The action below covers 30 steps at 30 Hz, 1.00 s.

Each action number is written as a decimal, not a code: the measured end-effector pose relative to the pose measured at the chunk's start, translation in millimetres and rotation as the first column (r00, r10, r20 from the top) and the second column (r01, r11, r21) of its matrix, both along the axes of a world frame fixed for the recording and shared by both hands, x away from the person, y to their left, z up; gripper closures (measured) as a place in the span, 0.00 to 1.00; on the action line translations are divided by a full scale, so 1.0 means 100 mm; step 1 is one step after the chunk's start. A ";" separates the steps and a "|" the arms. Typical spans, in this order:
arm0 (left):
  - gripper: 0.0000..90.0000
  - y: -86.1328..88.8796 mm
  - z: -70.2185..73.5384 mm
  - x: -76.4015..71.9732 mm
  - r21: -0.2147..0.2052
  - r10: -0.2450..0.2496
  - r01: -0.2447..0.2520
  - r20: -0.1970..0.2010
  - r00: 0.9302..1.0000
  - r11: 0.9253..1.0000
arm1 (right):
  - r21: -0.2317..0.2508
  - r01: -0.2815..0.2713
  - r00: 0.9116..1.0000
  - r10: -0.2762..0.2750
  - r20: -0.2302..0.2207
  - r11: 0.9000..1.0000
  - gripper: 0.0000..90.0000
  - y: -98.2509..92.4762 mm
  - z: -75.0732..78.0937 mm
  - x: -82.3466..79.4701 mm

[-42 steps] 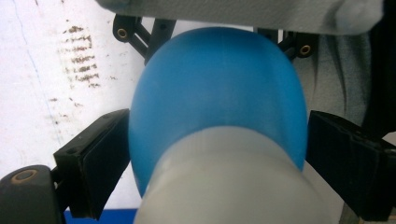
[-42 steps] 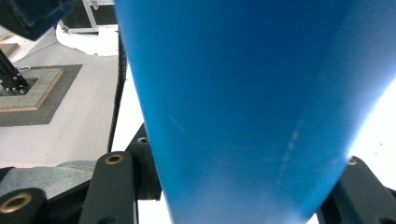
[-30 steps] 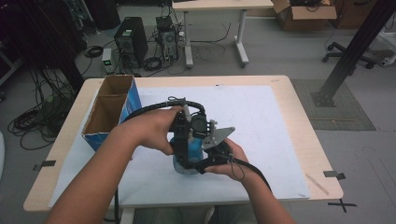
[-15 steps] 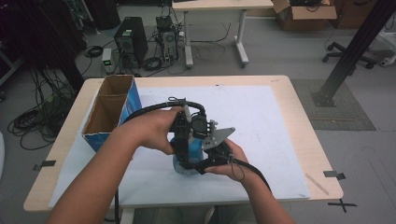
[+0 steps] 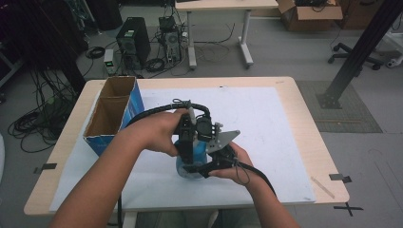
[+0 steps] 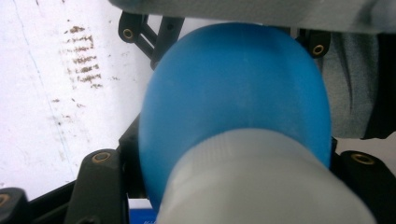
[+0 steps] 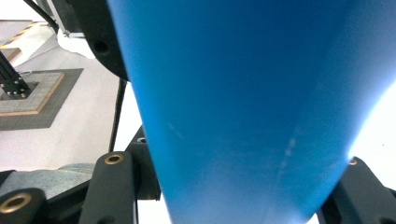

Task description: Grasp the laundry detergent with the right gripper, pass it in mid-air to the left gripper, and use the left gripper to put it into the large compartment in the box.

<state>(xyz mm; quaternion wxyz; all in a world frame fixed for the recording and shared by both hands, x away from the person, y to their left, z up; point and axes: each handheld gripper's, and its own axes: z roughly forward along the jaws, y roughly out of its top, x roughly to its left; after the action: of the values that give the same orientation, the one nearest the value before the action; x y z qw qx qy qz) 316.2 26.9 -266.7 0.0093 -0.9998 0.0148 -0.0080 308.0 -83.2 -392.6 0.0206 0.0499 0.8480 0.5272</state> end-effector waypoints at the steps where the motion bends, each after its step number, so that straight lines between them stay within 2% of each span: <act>1: 0.43 0.00 0.00 0.00 -0.001 0.000 0.000 0.002 1.000 1.000 | 0.001 0.000 1.000 0.000 0.001 1.000 0.49 0.00 0.00 0.00; 6: 0.43 -0.02 0.00 -0.01 0.008 -0.003 0.003 0.012 1.000 1.000 | -0.002 0.003 1.000 -0.003 0.001 1.000 0.49 0.00 0.01 0.00; 11: 0.44 -0.05 0.00 -0.04 0.025 -0.025 0.024 0.033 0.999 0.999 | -0.015 0.013 0.999 -0.013 0.029 1.000 0.50 0.00 0.02 0.00; 16: 0.44 -0.06 0.01 -0.03 0.020 -0.022 0.021 0.040 0.999 1.000 | -0.013 0.023 0.998 -0.023 0.067 1.000 0.50 -0.01 0.03 0.02; 20: 0.45 -0.08 0.03 -0.04 0.019 -0.019 0.018 0.043 0.999 1.000 | -0.011 0.021 0.998 -0.020 0.068 1.000 0.49 -0.03 0.05 0.02; 24: 0.45 -0.08 0.06 -0.04 0.013 -0.018 0.017 0.052 0.998 1.000 | 0.006 0.031 0.998 -0.031 0.048 1.000 0.48 -0.05 0.05 0.00; 27: 0.45 -0.08 0.08 -0.02 0.009 -0.015 0.015 0.057 0.998 1.000 | 0.025 0.038 0.998 -0.039 0.056 0.999 0.42 -0.07 0.05 0.01; 30: 0.45 -0.07 0.08 0.00 0.009 -0.007 0.006 0.062 0.998 1.000 | 0.033 0.055 0.998 -0.056 0.041 0.998 0.34 -0.10 0.05 0.03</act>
<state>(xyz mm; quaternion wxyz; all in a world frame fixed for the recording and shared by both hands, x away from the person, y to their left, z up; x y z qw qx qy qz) 316.0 19.5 -258.7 0.0140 -0.9990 0.0178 -0.0390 310.6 -93.4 -387.2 0.0524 0.0628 0.8372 0.5407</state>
